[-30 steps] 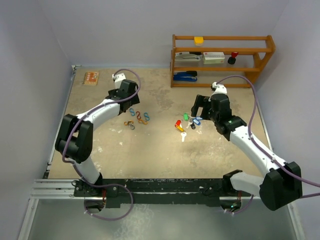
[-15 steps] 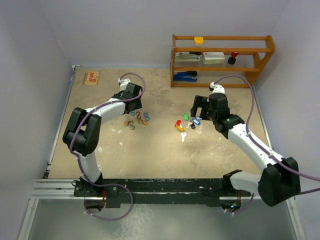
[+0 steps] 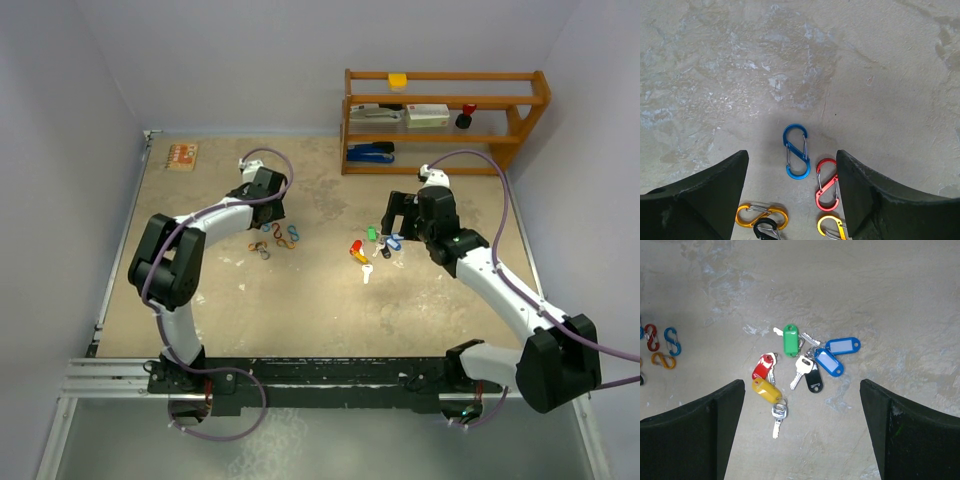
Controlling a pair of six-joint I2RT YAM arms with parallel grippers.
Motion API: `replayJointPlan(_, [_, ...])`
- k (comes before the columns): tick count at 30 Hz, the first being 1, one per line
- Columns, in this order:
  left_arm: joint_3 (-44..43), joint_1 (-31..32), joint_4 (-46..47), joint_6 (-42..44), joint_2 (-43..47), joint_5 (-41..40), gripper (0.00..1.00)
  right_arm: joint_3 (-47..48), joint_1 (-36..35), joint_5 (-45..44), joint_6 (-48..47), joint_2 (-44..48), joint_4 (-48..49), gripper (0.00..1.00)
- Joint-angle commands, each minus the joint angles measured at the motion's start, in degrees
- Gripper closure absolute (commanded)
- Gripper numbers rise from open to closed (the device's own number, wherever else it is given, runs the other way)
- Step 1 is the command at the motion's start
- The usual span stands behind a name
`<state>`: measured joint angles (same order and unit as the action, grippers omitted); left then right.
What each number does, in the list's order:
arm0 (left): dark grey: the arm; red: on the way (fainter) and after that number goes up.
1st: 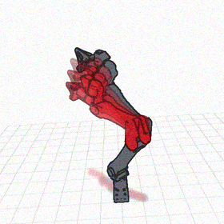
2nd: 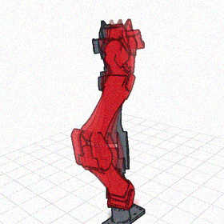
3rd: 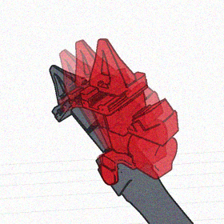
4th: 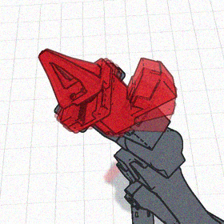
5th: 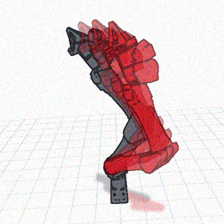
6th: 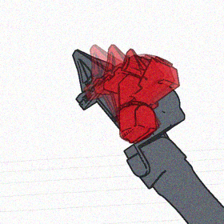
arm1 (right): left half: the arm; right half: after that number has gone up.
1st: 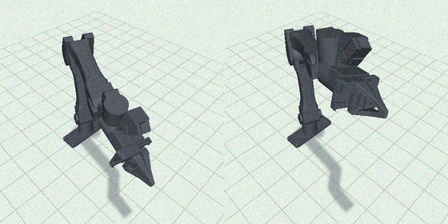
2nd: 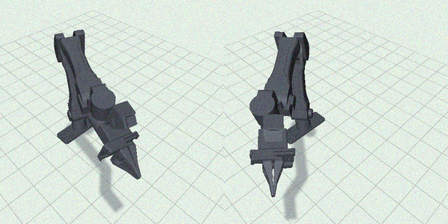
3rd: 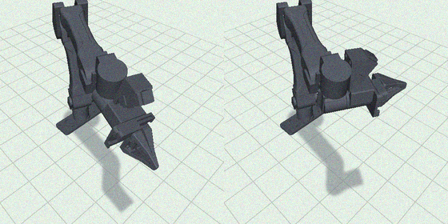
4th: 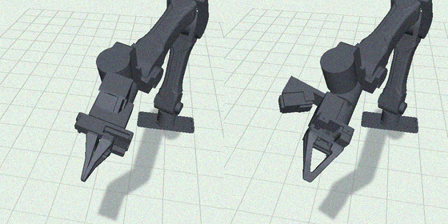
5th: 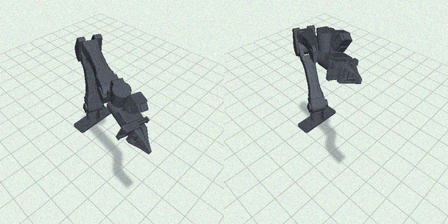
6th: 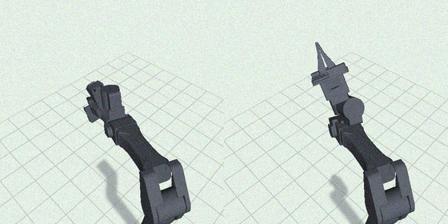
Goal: Put the keys on the keyring
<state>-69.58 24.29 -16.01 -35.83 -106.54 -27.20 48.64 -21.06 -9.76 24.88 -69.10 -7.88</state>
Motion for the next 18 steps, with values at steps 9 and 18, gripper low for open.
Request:
replayJointPlan(9, [0.2, 0.2, 1.4, -1.8, 1.0, -1.0, 0.31, 5.5, -0.1, 2.7, -2.2, -5.6, -2.6, 0.08])
replayJointPlan(18, [1.4, 0.2, 2.0, -2.6, 6.6, -2.5, 0.29, 11.6, -7.9, 6.9, -8.7, -17.5, -5.9, 0.23])
